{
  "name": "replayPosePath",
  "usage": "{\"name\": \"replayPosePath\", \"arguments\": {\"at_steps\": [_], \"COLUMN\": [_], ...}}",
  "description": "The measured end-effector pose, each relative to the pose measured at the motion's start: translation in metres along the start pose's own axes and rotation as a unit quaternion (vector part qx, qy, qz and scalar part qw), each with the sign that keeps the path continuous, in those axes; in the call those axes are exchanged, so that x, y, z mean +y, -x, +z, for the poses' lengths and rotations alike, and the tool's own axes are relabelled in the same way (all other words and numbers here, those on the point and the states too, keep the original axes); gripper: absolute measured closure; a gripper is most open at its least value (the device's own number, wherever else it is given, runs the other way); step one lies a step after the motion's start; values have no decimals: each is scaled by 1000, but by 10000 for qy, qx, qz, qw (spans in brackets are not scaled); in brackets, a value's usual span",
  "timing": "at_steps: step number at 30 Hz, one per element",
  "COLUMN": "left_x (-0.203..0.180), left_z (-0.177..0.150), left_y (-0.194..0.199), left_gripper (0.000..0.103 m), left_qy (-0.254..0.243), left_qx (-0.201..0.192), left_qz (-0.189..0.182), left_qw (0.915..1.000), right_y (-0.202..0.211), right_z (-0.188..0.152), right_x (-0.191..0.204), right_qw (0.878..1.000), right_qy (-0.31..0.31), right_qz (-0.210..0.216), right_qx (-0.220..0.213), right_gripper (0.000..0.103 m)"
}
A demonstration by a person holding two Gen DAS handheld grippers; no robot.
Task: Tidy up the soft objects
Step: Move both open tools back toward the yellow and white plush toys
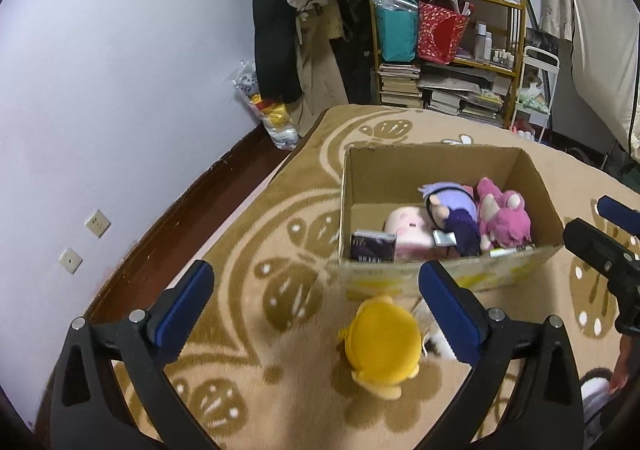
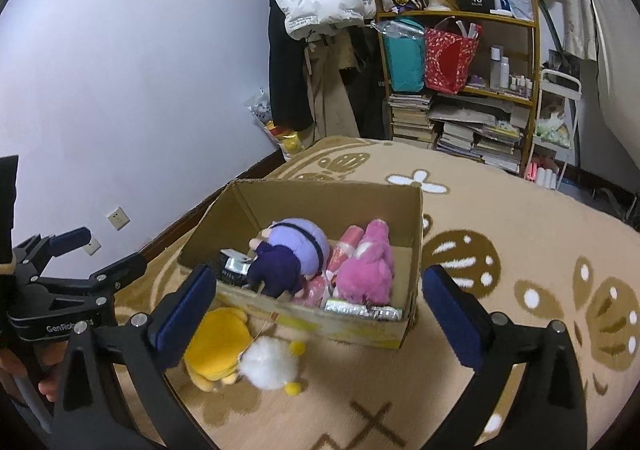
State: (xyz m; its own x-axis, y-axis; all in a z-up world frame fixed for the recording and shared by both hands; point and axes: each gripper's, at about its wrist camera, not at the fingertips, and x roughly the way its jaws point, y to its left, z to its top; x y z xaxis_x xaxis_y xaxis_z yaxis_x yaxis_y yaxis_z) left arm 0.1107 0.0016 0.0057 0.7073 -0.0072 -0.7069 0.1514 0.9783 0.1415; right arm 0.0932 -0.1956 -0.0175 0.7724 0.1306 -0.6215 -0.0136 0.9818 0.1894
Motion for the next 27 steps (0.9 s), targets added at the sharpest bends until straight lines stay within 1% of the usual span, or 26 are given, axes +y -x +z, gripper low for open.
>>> {"name": "replayPosePath", "arguments": {"at_steps": [3,8,10,14,17,20,22,27], "left_x": [3,0,-3,-5,-6,-4,-3,-10], "left_z": [-12,-24,-27,-33,-36,-38,-37,-34], "left_y": [3,-2,-9,-27,-42,-53,-59,-72], "left_gripper": [2,1,1,1,1,1,1,1], "left_qy": [-21,-97,-149,-114,-171,-90,-70,-257], "left_qx": [101,210,309,532,676,844,929,1024], "left_qz": [8,53,18,-221,-166,-238,-267,-247], "left_qw": [9999,9997,9994,9983,9974,9961,9953,9941], "right_y": [5,1,-3,-16,-26,-35,-41,-61], "right_z": [-11,-24,-28,-40,-49,-55,-58,-70], "right_x": [3,5,7,10,14,16,17,21], "right_qw": [10000,9997,9996,9989,9979,9969,9957,9923], "right_qy": [-57,-68,-37,47,190,256,340,418], "right_qz": [41,98,113,109,62,94,25,56], "right_qx": [27,205,266,443,617,741,856,1167], "right_gripper": [0,0,0,0,0,0,0,0]}}
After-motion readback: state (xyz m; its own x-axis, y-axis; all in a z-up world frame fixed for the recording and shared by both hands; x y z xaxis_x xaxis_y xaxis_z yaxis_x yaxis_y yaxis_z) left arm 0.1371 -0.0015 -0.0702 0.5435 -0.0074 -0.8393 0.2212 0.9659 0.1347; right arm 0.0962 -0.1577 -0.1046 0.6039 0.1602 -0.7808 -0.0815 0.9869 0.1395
